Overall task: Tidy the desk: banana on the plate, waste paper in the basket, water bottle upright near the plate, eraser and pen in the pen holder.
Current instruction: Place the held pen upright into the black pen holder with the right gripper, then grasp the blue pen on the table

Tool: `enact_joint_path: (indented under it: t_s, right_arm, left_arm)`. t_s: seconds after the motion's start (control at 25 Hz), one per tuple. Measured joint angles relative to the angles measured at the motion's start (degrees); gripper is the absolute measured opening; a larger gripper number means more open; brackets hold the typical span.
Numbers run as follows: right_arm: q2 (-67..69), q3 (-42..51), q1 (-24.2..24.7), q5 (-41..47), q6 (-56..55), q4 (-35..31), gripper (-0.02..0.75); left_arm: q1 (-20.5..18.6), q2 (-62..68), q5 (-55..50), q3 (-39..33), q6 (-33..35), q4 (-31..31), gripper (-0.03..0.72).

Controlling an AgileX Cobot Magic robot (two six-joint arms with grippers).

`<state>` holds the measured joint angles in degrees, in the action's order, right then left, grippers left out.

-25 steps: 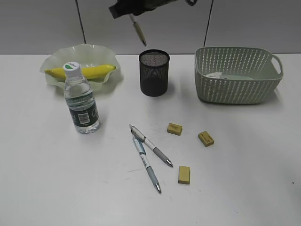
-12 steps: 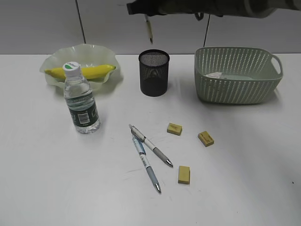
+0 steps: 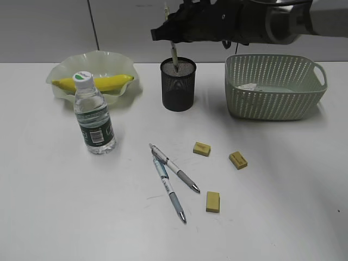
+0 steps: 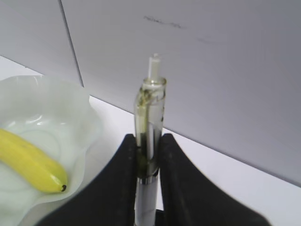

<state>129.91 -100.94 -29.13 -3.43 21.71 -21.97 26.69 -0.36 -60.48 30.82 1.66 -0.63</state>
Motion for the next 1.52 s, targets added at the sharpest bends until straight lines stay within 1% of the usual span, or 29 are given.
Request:
enact_joint_path:
  t_s: [0.16, 0.2, 0.28, 0.4, 0.48, 0.56, 0.64, 0.88, 0.96, 1.04, 1.24, 1.32, 1.44, 1.52]
  right_arm:
    - [0.7, 0.0, 0.1, 0.2, 0.0, -0.7, 0.120]
    - [1.0, 0.0, 0.2, 0.5, 0.0, -0.7, 0.135]
    - [1.6, 0.0, 0.2, 1.1, 0.0, -0.7, 0.184]
    - [1.8, 0.0, 0.2, 2.2, 0.0, -0.7, 0.313]
    - [1.8, 0.0, 0.2, 2.7, 0.0, -0.7, 0.384]
    - [1.4, 0.0, 0.2, 4.7, 0.0, -0.2, 0.424]
    - [0.3, 0.0, 0.2, 7.8, 0.0, 0.8, 0.442]
    - [-7.4, 0.0, 0.2, 22.6, 0.0, 6.8, 0.452]
    - [-10.3, 0.0, 0.2, 28.1, -0.1, 7.8, 0.454]
    - [-13.6, 0.0, 0.2, 34.4, -2.6, 10.4, 0.454]
    - [-20.5, 0.0, 0.2, 50.8, -11.7, 21.1, 0.454]
    - [-22.6, 0.0, 0.2, 58.3, -12.9, 23.5, 0.454]
    - [-25.5, 0.0, 0.2, 67.5, -13.6, 25.2, 0.452]
    - [-27.6, 0.0, 0.2, 71.2, -13.7, 25.1, 0.444]
  left_arm:
    - [0.0, 0.0, 0.0, 0.0, 0.0, 0.0, 0.435]
    - [0.0, 0.0, 0.0, 0.0, 0.0, 0.0, 0.435]
    - [0.0, 0.0, 0.0, 0.0, 0.0, 0.0, 0.435]
    - [0.0, 0.0, 0.0, 0.0, 0.0, 0.0, 0.435]
    - [0.0, 0.0, 0.0, 0.0, 0.0, 0.0, 0.435]
    - [0.0, 0.0, 0.0, 0.0, 0.0, 0.0, 0.435]
    - [0.0, 0.0, 0.0, 0.0, 0.0, 0.0, 0.435]
    - [0.0, 0.0, 0.0, 0.0, 0.0, 0.0, 0.435]
    - [0.0, 0.0, 0.0, 0.0, 0.0, 0.0, 0.435]
    - [0.0, 0.0, 0.0, 0.0, 0.0, 0.0, 0.435]
    - [0.0, 0.0, 0.0, 0.0, 0.0, 0.0, 0.435]
    - [0.0, 0.0, 0.0, 0.0, 0.0, 0.0, 0.435]
    - [0.0, 0.0, 0.0, 0.0, 0.0, 0.0, 0.435]
    - [0.0, 0.0, 0.0, 0.0, 0.0, 0.0, 0.435]
